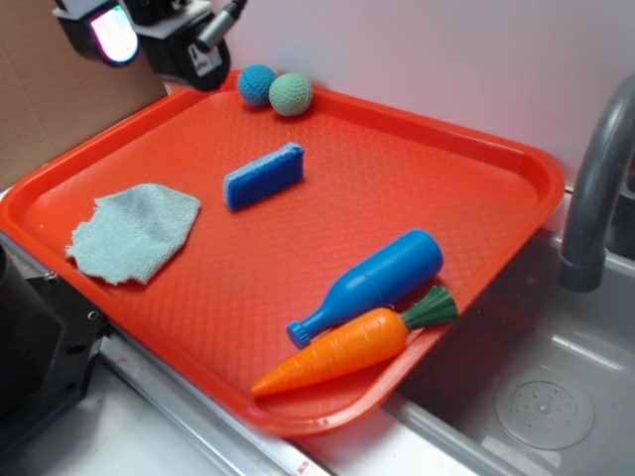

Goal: Grab the blue bottle.

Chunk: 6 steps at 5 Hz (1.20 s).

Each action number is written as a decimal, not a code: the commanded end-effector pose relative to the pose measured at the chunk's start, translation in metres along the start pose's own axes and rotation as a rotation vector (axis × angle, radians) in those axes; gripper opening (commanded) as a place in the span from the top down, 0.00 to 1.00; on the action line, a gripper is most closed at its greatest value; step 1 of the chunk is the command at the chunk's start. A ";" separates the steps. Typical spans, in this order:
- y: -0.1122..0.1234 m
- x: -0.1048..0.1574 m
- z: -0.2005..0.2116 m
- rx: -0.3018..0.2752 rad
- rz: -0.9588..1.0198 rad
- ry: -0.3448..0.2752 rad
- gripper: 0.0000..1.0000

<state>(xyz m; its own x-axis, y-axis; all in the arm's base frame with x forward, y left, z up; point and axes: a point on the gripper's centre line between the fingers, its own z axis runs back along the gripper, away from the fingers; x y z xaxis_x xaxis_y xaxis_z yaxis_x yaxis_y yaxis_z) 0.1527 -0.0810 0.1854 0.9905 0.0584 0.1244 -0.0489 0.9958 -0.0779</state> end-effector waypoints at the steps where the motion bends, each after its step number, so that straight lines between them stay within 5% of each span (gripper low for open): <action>1: -0.023 0.019 -0.033 0.059 0.022 -0.020 0.00; 3: -0.044 0.033 -0.101 0.080 0.102 0.024 0.00; 4: -0.053 0.037 -0.130 0.034 0.094 0.057 0.00; 6: -0.067 0.045 -0.153 0.035 0.050 0.129 0.00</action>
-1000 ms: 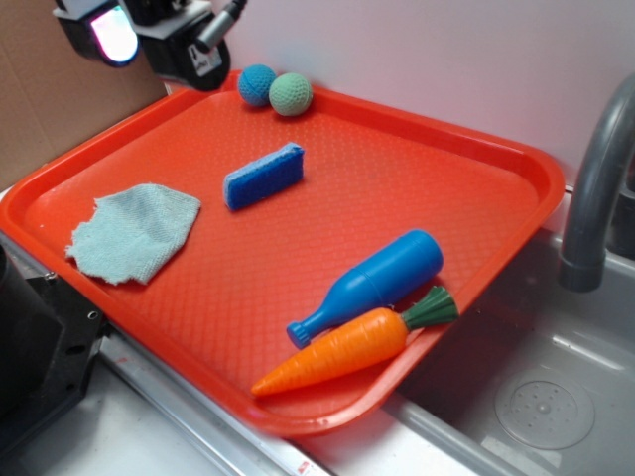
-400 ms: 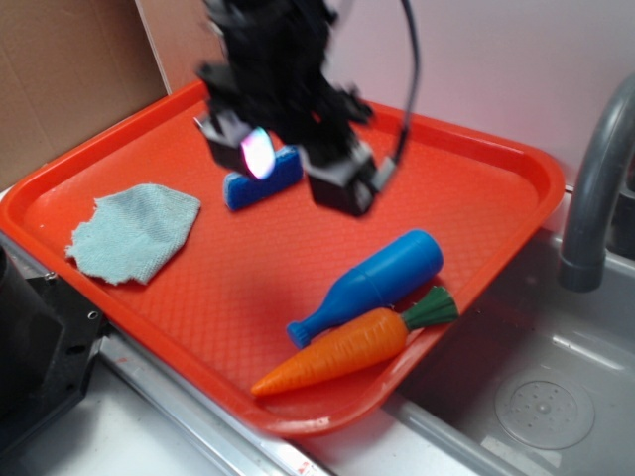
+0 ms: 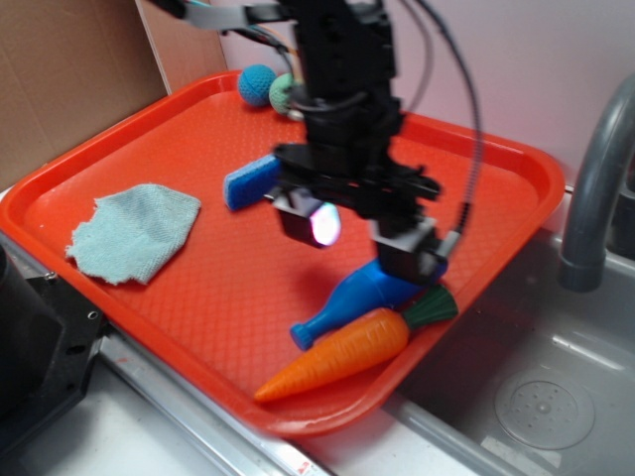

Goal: Grab the blue bottle.

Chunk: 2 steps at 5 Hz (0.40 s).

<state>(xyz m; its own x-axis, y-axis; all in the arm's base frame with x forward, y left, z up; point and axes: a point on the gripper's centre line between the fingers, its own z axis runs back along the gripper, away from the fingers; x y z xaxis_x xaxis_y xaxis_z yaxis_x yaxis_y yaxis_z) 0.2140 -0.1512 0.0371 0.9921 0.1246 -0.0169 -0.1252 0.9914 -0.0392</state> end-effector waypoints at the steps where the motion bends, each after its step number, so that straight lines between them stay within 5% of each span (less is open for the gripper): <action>1: -0.003 0.005 0.011 -0.004 -0.067 0.024 0.90; 2: 0.005 0.002 0.026 -0.007 -0.116 0.026 1.00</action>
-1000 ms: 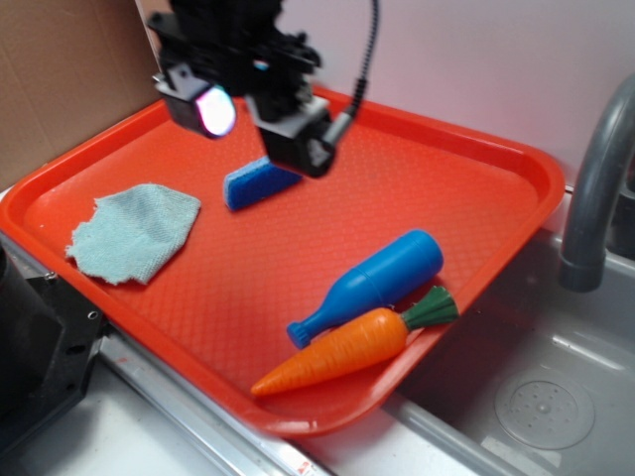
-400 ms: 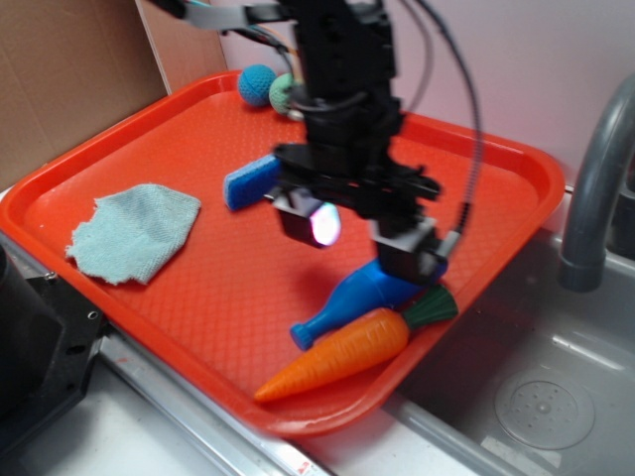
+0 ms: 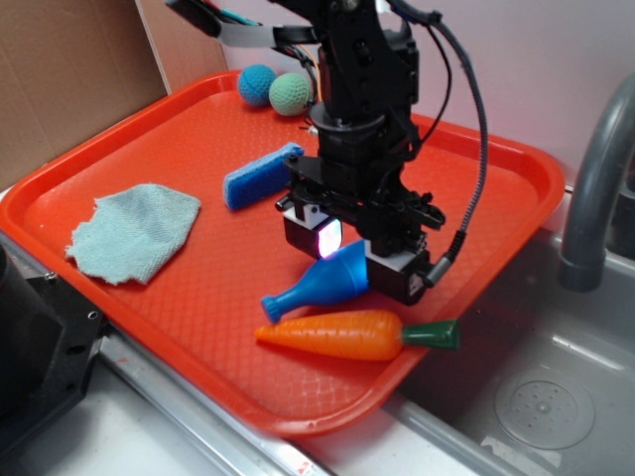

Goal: Grab the blue bottle.

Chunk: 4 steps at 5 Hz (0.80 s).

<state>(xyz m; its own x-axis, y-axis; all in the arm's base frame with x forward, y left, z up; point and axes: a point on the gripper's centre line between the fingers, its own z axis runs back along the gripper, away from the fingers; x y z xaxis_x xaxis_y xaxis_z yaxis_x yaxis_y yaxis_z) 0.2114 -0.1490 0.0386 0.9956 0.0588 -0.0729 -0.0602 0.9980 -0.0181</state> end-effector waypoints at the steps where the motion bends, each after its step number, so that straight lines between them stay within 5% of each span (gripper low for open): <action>1: 0.030 -0.007 0.058 -0.040 -0.100 -0.073 1.00; 2: 0.053 -0.021 0.092 -0.022 -0.102 -0.140 1.00; 4: 0.110 -0.051 0.168 0.100 0.012 -0.142 1.00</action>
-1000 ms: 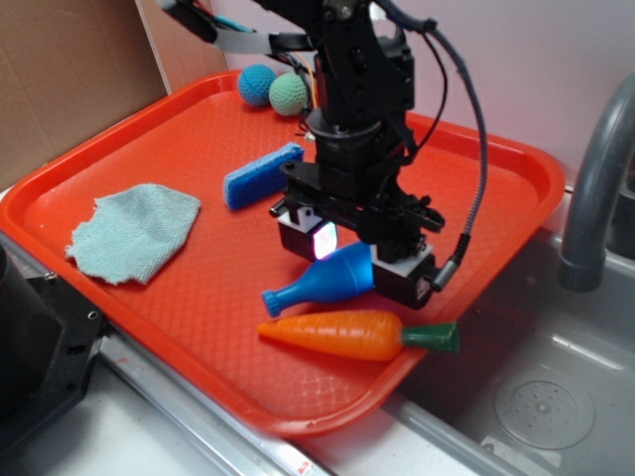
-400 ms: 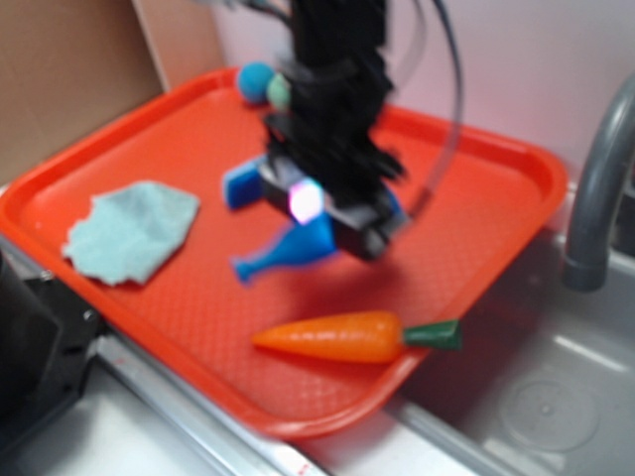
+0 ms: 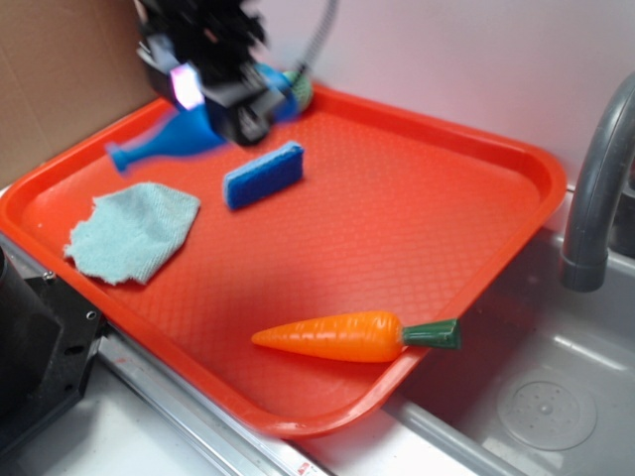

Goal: Grab the blue bottle.

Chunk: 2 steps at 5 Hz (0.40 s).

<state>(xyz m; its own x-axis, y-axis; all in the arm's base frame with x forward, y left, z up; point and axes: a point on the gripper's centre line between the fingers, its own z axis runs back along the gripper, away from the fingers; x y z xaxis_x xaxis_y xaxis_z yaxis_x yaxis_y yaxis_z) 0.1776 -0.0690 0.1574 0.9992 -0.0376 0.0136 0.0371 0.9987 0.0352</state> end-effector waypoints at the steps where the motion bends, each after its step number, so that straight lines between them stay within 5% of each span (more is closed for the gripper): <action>1: 0.052 -0.019 0.066 0.063 0.178 -0.104 1.00; 2: 0.058 -0.020 0.069 0.089 0.194 -0.103 1.00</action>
